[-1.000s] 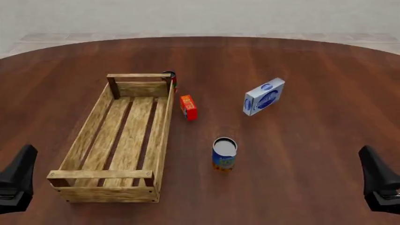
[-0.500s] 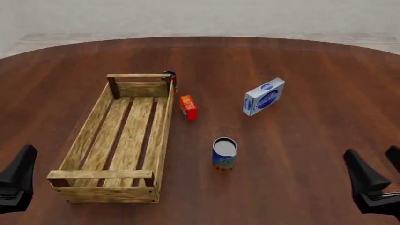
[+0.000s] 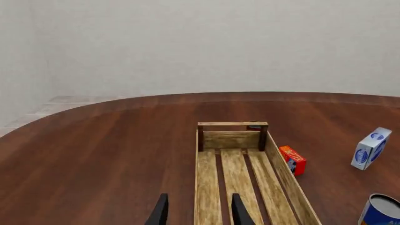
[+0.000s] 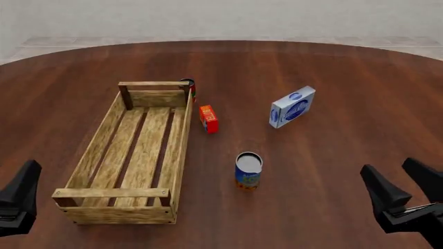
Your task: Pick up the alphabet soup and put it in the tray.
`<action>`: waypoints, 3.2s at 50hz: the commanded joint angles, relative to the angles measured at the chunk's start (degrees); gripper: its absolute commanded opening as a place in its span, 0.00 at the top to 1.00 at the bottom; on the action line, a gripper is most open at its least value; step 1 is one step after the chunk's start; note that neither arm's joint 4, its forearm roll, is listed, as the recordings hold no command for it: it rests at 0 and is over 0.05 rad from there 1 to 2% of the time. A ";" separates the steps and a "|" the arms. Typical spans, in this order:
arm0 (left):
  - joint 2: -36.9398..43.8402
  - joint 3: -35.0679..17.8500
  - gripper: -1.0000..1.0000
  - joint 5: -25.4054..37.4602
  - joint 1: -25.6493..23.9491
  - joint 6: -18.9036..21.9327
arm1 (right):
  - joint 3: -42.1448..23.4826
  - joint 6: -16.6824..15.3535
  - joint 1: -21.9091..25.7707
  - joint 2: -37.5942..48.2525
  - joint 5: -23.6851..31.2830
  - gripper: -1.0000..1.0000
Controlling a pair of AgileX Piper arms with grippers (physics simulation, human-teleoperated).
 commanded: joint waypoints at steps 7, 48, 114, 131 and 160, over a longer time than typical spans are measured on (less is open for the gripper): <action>0.00 0.00 0.00 0.00 0.00 0.00 | 0.00 0.31 3.63 12.09 -10.05 0.00; 0.00 0.00 0.00 0.00 0.00 0.00 | 0.00 0.96 11.39 34.68 -27.75 0.00; 0.00 0.00 0.00 0.00 0.00 0.00 | 0.00 -0.99 24.08 69.79 -60.57 0.00; 0.00 0.00 0.00 0.00 0.00 0.00 | -0.06 -2.49 23.06 71.19 -61.79 0.00; 0.00 0.00 0.00 0.00 0.00 0.00 | -3.39 -3.17 25.47 74.62 -61.78 0.00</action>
